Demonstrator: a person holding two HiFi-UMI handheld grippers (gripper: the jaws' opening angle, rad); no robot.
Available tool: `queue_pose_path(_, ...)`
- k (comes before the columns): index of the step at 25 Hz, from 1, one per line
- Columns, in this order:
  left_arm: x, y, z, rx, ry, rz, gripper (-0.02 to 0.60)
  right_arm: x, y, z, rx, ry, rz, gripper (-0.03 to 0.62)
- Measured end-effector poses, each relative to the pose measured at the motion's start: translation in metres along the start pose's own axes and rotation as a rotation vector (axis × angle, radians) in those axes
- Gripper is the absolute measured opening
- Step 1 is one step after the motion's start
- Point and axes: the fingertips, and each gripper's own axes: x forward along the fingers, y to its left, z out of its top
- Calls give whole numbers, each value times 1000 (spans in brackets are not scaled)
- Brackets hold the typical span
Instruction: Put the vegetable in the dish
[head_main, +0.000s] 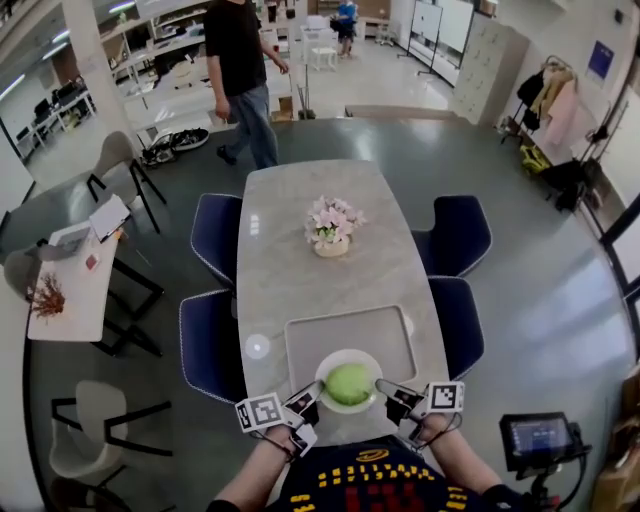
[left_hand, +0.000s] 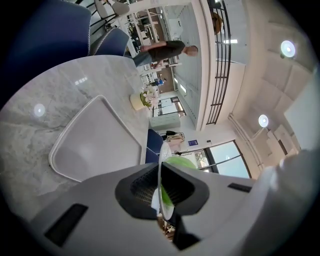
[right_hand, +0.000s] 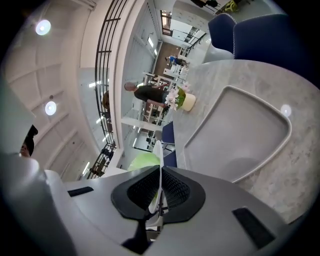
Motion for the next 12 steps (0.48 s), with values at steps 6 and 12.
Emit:
queue_pose_path(6, 24, 19, -3, -11, -16, 118, 18, -1, -11, 40, -38, 43, 44, 15)
queue_pose_path(12, 46, 35, -2, -43, -31, 132, 18, -5, -51, 55, 0, 72, -48, 15)
